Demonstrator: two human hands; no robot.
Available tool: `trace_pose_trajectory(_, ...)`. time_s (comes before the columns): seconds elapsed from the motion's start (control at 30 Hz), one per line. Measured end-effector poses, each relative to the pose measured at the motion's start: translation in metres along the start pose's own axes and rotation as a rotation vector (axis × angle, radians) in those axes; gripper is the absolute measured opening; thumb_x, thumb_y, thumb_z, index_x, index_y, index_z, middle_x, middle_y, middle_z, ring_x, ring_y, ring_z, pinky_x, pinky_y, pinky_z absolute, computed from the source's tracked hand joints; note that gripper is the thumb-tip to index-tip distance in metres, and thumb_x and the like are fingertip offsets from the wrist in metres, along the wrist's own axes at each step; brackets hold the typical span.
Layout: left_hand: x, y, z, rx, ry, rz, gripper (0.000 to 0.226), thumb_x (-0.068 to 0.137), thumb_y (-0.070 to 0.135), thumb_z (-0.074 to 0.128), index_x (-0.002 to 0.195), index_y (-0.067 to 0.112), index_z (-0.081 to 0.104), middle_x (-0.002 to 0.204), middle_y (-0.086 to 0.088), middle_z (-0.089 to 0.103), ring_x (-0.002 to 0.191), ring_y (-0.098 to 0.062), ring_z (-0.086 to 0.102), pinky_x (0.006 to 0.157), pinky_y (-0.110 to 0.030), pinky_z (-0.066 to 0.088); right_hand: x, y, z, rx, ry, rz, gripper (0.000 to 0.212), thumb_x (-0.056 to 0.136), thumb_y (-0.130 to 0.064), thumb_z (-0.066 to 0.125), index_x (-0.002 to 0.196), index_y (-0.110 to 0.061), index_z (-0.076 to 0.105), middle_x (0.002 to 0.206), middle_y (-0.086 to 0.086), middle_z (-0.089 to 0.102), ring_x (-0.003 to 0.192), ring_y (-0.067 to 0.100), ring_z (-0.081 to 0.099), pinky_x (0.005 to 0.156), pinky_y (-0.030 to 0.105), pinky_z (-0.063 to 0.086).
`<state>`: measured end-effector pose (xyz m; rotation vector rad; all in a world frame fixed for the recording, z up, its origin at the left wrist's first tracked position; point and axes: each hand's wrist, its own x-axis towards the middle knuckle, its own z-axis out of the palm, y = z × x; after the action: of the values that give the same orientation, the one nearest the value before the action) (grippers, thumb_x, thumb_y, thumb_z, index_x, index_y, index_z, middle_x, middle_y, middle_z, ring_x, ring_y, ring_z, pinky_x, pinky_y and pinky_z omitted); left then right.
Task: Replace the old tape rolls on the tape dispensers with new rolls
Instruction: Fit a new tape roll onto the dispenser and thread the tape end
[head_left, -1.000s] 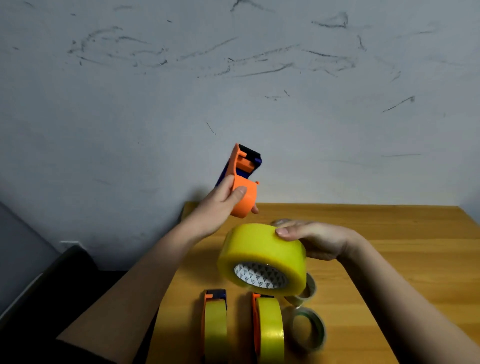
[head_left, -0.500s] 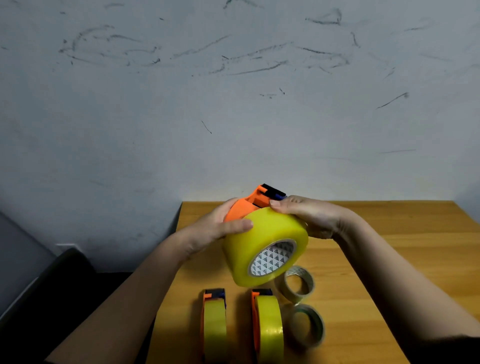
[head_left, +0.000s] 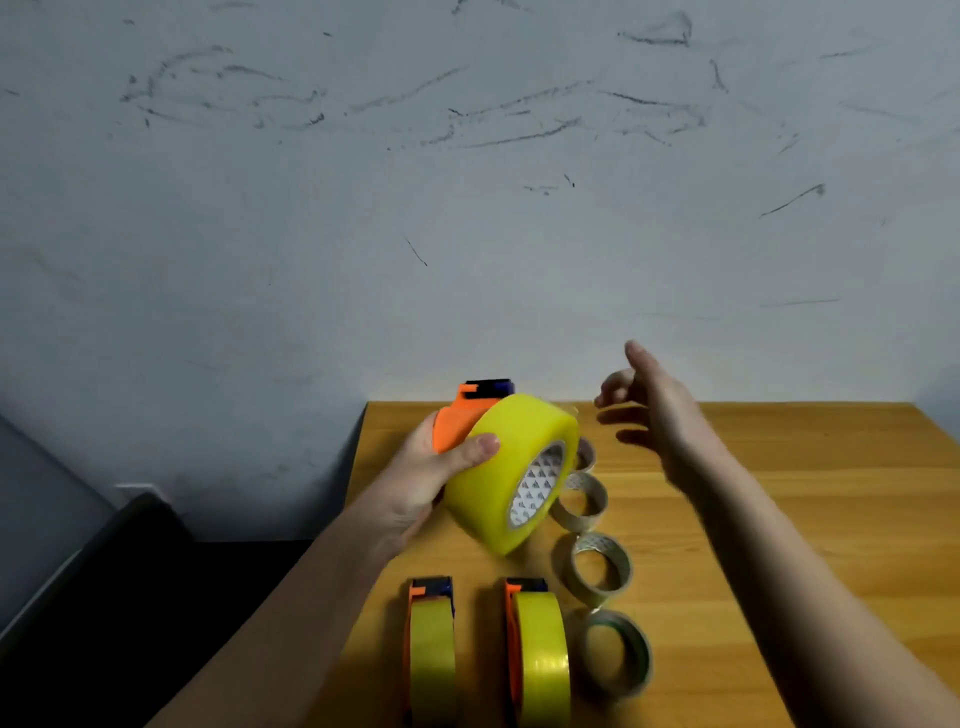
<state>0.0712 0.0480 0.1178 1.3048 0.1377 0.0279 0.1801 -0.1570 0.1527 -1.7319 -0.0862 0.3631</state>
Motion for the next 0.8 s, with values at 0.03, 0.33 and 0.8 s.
trace_pose_trajectory(0.03,0.002,-0.001,0.006,0.02,0.087,0.034,0.094,0.028,0.056,0.09,0.109,0.018,0.061,0.099,0.001,0.074,0.093,-0.018,0.069,0.074,-0.027,0.054,-0.007,0.007,0.013,0.023,0.042,-0.025,0.05,0.096,-0.055,0.036,0.08,-0.015,0.06,0.079,0.003,0.065,0.078,0.023,0.061,0.063,0.029,0.041)
trace_pose_trajectory(0.33,0.005,0.008,0.034,0.248,0.376,0.192,0.078,0.059,0.033,0.082,0.126,0.019,0.045,0.111,0.003,0.062,0.098,-0.011,0.062,0.076,-0.019,0.05,-0.024,0.047,0.078,0.495,-0.347,0.127,0.108,0.056,-0.078,0.071,0.146,-0.028,0.036,0.137,0.008,0.056,0.118,0.032,0.06,0.098,0.069,0.038)
trace_pose_trajectory(0.8,-0.012,0.024,0.029,0.528,0.348,0.264,0.027,0.102,0.03,0.027,0.08,0.032,0.043,0.071,0.009,0.042,0.059,-0.003,0.042,0.055,-0.012,0.038,-0.03,0.045,0.064,0.454,-0.343,0.042,0.121,0.037,-0.077,0.077,0.14,-0.023,0.043,0.135,0.016,0.054,0.119,0.038,0.056,0.085,0.048,0.053)
